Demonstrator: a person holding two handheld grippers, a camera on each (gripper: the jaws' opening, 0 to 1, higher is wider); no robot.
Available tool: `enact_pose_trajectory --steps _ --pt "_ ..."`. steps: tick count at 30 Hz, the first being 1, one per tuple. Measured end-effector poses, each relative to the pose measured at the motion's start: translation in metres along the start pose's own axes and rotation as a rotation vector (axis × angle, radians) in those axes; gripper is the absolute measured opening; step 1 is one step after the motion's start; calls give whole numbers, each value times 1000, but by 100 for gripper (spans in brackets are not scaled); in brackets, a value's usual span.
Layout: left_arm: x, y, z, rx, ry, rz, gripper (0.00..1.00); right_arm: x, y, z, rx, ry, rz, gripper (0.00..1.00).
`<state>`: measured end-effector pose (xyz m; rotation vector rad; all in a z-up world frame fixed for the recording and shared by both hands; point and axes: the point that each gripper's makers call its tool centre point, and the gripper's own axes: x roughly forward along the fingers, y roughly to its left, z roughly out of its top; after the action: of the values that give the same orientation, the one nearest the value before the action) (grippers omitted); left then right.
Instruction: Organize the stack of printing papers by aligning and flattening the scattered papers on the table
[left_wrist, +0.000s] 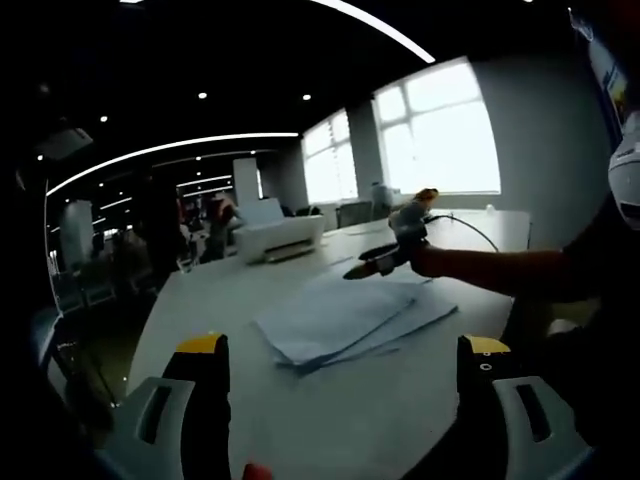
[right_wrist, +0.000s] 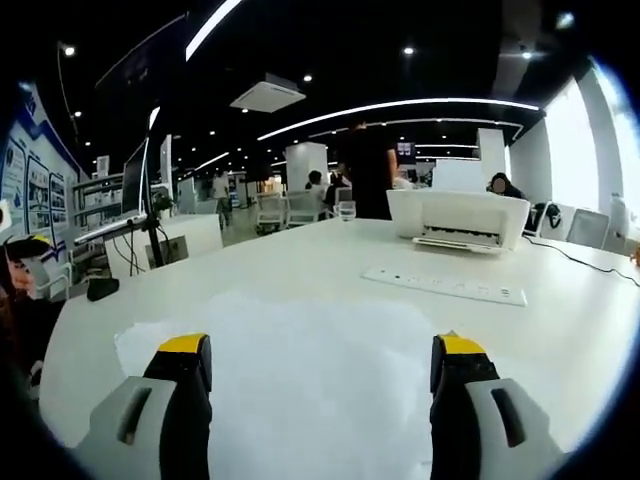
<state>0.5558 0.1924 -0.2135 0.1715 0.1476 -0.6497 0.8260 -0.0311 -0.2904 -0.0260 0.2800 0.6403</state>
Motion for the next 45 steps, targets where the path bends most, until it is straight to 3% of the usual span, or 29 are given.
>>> enact_pose_trajectory --steps 27,45 --pt "13 19 -10 -26 -2 17 97 23 -13 -22 -7 46 -9 85" --pt "21 16 -12 -33 7 -3 97 30 -21 -41 -5 86 -28 83"
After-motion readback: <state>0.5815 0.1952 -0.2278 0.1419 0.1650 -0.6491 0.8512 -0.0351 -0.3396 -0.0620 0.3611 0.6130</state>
